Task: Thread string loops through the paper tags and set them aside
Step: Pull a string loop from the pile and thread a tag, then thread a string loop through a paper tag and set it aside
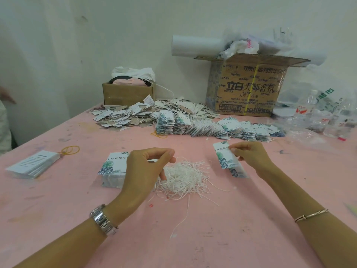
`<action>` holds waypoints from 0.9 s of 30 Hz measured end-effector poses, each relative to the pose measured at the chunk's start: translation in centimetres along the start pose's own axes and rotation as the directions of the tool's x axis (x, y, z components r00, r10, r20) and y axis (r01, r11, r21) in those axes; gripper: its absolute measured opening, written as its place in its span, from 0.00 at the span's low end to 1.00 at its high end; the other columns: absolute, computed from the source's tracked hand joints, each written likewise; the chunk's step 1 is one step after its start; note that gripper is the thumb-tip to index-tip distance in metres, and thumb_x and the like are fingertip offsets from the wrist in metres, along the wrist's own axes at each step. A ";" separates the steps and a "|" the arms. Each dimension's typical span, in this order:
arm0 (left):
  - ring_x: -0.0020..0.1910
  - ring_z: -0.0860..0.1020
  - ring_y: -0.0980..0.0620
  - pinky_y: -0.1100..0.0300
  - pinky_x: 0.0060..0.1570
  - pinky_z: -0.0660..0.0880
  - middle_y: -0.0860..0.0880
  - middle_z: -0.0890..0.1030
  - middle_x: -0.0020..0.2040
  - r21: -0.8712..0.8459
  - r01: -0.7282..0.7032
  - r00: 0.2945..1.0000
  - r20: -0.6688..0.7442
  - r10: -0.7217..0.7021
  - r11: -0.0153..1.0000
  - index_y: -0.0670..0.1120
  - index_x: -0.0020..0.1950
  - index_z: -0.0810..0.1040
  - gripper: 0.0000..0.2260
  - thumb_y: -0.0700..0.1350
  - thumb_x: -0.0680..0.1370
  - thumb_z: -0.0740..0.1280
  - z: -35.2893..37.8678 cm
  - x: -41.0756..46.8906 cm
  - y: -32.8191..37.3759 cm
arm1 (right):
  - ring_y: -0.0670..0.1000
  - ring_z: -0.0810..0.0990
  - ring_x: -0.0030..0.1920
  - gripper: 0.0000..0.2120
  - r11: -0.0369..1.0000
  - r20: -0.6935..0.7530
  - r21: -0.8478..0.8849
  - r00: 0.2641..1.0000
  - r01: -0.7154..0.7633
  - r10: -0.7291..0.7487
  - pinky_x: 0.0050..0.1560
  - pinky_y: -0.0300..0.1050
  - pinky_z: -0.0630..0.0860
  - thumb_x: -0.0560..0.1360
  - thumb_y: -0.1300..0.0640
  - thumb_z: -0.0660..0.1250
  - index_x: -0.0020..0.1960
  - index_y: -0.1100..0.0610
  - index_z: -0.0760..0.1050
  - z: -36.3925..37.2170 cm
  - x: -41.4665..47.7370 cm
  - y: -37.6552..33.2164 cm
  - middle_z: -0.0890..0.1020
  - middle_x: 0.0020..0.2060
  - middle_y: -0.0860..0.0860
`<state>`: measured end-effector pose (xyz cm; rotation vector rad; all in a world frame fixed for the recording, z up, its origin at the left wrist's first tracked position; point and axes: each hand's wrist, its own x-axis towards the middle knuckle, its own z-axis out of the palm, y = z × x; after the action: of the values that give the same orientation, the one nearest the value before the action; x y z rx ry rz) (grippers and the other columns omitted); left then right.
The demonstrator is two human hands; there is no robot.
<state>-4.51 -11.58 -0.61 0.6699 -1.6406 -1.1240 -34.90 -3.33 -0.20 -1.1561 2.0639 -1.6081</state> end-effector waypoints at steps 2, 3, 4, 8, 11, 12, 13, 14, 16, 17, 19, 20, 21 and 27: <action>0.20 0.72 0.53 0.61 0.25 0.71 0.53 0.85 0.38 0.009 -0.002 1.000 0.014 0.001 1.000 0.52 0.42 0.86 0.03 0.47 0.75 0.73 0.2 -0.1 -0.1 | 0.48 0.76 0.35 0.06 0.999 -0.024 -0.045 0.999 -0.024 0.023 0.30 0.31 0.73 0.75 0.70 0.69 0.50 0.64 0.83 -0.4 0.4 0.9 0.83 0.40 0.55; 0.21 0.72 0.53 0.57 0.27 0.73 0.53 0.86 0.38 0.010 -0.004 1.000 0.020 0.004 1.000 0.52 0.43 0.86 0.02 0.47 0.75 0.74 0.2 -0.2 0.0 | 0.48 0.75 0.35 0.06 0.997 -0.037 -0.066 0.998 -0.044 0.042 0.29 0.32 0.73 0.75 0.69 0.69 0.50 0.65 0.83 -0.7 0.5 1.3 0.83 0.41 0.56; 0.21 0.72 0.53 0.56 0.29 0.74 0.53 0.86 0.38 0.009 -0.008 1.000 0.026 0.008 1.000 0.52 0.43 0.86 0.02 0.47 0.75 0.74 0.2 -0.3 0.0 | 0.47 0.75 0.35 0.06 0.994 -0.049 -0.092 0.997 -0.066 0.061 0.30 0.33 0.72 0.75 0.69 0.69 0.50 0.65 0.83 -0.9 0.7 1.7 0.83 0.41 0.56; 0.21 0.73 0.52 0.51 0.30 0.75 0.53 0.86 0.38 0.015 -0.020 0.999 0.044 0.019 1.000 0.52 0.43 0.86 0.02 0.46 0.75 0.74 0.2 -0.6 0.0 | 0.48 0.76 0.37 0.06 0.970 -0.085 -0.226 0.994 -0.093 0.075 0.35 0.39 0.72 0.76 0.67 0.69 0.50 0.64 0.83 -1.5 1.0 3.0 0.84 0.44 0.58; 0.21 0.72 0.53 0.43 0.29 0.76 0.53 0.85 0.38 0.037 -0.021 0.998 0.054 0.019 0.999 0.52 0.43 0.86 0.02 0.47 0.75 0.74 0.3 -0.7 0.0 | 0.51 0.79 0.42 0.05 0.936 -0.088 -0.350 0.996 -0.038 0.008 0.42 0.41 0.72 0.75 0.66 0.70 0.49 0.62 0.84 -1.6 0.9 3.4 0.84 0.44 0.57; 0.21 0.72 0.53 0.42 0.29 0.76 0.53 0.85 0.38 0.042 -0.021 0.998 0.056 0.018 0.999 0.52 0.43 0.86 0.02 0.47 0.75 0.74 0.4 -0.7 -0.1 | 0.51 0.79 0.43 0.05 0.914 -0.081 -0.404 0.997 -0.019 -0.015 0.42 0.40 0.71 0.75 0.65 0.69 0.49 0.62 0.84 -1.6 0.9 3.4 0.84 0.44 0.56; 0.21 0.72 0.54 0.42 0.29 0.76 0.53 0.85 0.38 0.044 -0.020 0.998 0.057 0.018 0.999 0.52 0.43 0.86 0.02 0.47 0.75 0.74 0.4 -0.8 -0.1 | 0.51 0.78 0.44 0.06 0.886 -0.072 -0.464 0.997 0.001 -0.038 0.42 0.40 0.70 0.75 0.65 0.69 0.49 0.62 0.84 -1.5 0.8 3.5 0.84 0.43 0.56; 0.21 0.72 0.54 0.43 0.29 0.76 0.53 0.85 0.38 0.046 -0.021 0.998 0.059 0.018 0.999 0.52 0.43 0.86 0.02 0.47 0.75 0.74 0.4 -0.8 -0.1 | 0.51 0.78 0.43 0.07 0.856 -0.063 -0.517 0.996 0.018 -0.059 0.41 0.40 0.69 0.75 0.66 0.68 0.48 0.62 0.85 -1.4 0.8 3.5 0.84 0.43 0.56; 0.21 0.72 0.54 0.44 0.29 0.76 0.54 0.85 0.38 0.052 -0.025 0.998 0.062 0.021 0.998 0.52 0.43 0.86 0.02 0.48 0.75 0.74 0.4 -0.8 -0.2 | 0.51 0.77 0.42 0.08 0.815 -0.051 -0.578 0.995 0.042 -0.087 0.41 0.41 0.69 0.75 0.67 0.66 0.47 0.61 0.85 -1.2 0.8 3.6 0.85 0.43 0.57; 0.21 0.72 0.55 0.46 0.29 0.76 0.54 0.85 0.38 0.056 -0.028 0.998 0.062 0.024 0.998 0.52 0.43 0.86 0.02 0.48 0.75 0.74 0.4 -0.8 -0.2 | 0.52 0.77 0.41 0.09 0.805 -0.049 -0.591 0.994 0.047 -0.095 0.41 0.41 0.70 0.75 0.68 0.66 0.46 0.61 0.85 -1.1 0.8 3.6 0.85 0.42 0.58; 0.21 0.72 0.55 0.50 0.28 0.75 0.54 0.85 0.38 0.068 -0.035 0.997 0.065 0.031 0.997 0.53 0.43 0.86 0.01 0.48 0.75 0.74 0.4 -0.8 -0.3 | 0.53 0.78 0.40 0.11 0.787 -0.044 -0.615 0.994 0.051 -0.099 0.40 0.43 0.71 0.75 0.69 0.65 0.46 0.61 0.85 -0.9 0.7 3.6 0.85 0.42 0.59; 0.21 0.72 0.55 0.54 0.27 0.74 0.55 0.85 0.38 0.076 -0.040 0.997 0.067 0.035 0.996 0.53 0.43 0.86 0.02 0.48 0.75 0.74 0.4 -0.8 -0.4 | 0.55 0.79 0.41 0.12 0.768 -0.033 -0.638 0.995 0.051 -0.094 0.40 0.44 0.72 0.74 0.69 0.64 0.45 0.61 0.85 -0.8 0.7 3.7 0.85 0.42 0.59; 0.21 0.72 0.56 0.57 0.27 0.73 0.55 0.85 0.38 0.085 -0.045 0.997 0.070 0.039 0.995 0.54 0.43 0.85 0.02 0.48 0.75 0.74 0.4 -0.8 -0.4 | 0.56 0.80 0.43 0.12 0.740 -0.017 -0.670 0.996 0.056 -0.091 0.40 0.44 0.72 0.74 0.69 0.64 0.46 0.60 0.85 -0.8 0.6 3.8 0.84 0.43 0.59; 0.25 0.73 0.54 0.58 0.29 0.73 0.57 0.83 0.36 0.149 -0.061 0.995 0.082 0.050 0.987 0.55 0.41 0.84 0.03 0.52 0.74 0.73 0.5 -1.0 -0.4 | 0.46 0.77 0.39 0.02 0.676 0.215 -0.672 0.953 0.302 -0.212 0.41 0.42 0.68 0.74 0.55 0.72 0.44 0.52 0.83 0.2 -1.0 0.6 0.79 0.42 0.49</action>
<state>-4.64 -10.70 -1.39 0.6801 -1.8139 -1.0035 -34.38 -2.71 -1.11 -1.8028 2.6042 -0.7675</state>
